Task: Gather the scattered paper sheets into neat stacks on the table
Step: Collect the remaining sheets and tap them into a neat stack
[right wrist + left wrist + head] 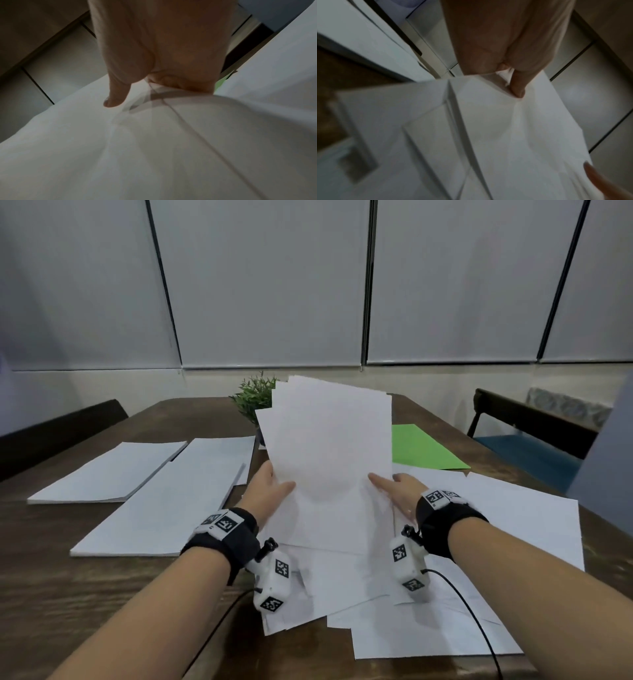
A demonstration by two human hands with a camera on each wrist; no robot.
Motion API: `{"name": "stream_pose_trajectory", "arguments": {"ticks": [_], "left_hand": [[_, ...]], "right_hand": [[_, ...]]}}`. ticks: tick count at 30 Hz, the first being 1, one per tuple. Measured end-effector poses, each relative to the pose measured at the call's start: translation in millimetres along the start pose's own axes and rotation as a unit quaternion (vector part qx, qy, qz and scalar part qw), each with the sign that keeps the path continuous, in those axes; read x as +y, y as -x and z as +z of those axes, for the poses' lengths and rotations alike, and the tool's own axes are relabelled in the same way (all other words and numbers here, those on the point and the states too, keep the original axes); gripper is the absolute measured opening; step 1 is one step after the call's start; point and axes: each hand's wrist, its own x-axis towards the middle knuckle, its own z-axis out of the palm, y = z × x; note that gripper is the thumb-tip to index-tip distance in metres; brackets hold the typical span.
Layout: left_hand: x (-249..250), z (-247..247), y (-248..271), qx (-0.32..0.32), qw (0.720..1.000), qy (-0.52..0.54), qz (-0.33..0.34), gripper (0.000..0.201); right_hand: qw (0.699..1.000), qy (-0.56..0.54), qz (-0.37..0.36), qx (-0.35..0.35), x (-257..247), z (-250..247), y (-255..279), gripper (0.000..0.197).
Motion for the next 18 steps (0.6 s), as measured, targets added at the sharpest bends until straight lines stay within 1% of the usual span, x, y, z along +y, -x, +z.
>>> {"name": "stream_pose_trajectory", "arguments": {"ticks": [1, 2, 3, 5, 8, 10, 13, 14, 16, 18], "left_hand": [[7, -5, 1, 0.0, 1.0, 0.021, 0.018, 0.035], [12, -9, 0, 0.004, 0.999, 0.037, 0.034, 0.036], [20, -13, 0, 0.006, 0.997, 0.049, 0.053, 0.038], [34, -20, -2, 0.024, 0.994, 0.058, 0.095, 0.042], [59, -26, -3, 0.066, 0.986, 0.055, 0.142, 0.044], [70, -29, -6, 0.097, 0.981, 0.063, 0.156, 0.045], [77, -37, -9, 0.156, 0.976, 0.024, 0.147, 0.07], [76, -41, -11, 0.171, 0.973, 0.009, 0.157, 0.07], [73, -48, -13, 0.195, 0.963, -0.017, 0.186, 0.055], [70, -51, -13, 0.195, 0.961, -0.016, 0.194, 0.045]], "right_hand": [[0.998, -0.049, -0.034, 0.007, -11, 0, 7, 0.05], [0.993, -0.094, -0.071, 0.01, -23, 1, 13, 0.037], [0.986, -0.128, -0.101, 0.019, -34, 2, 15, 0.031], [0.972, -0.168, -0.158, 0.042, -57, 5, 17, 0.028], [0.949, -0.229, -0.21, 0.058, -87, 8, 24, 0.032], [0.937, -0.254, -0.232, 0.06, -104, 8, 30, 0.034], [0.926, -0.291, -0.233, 0.06, -114, 9, 35, 0.038], [0.925, -0.295, -0.234, 0.057, -113, 9, 35, 0.043], [0.93, -0.281, -0.233, 0.045, -111, 11, 35, 0.052], [0.936, -0.269, -0.224, 0.026, -109, 14, 35, 0.055]]}}
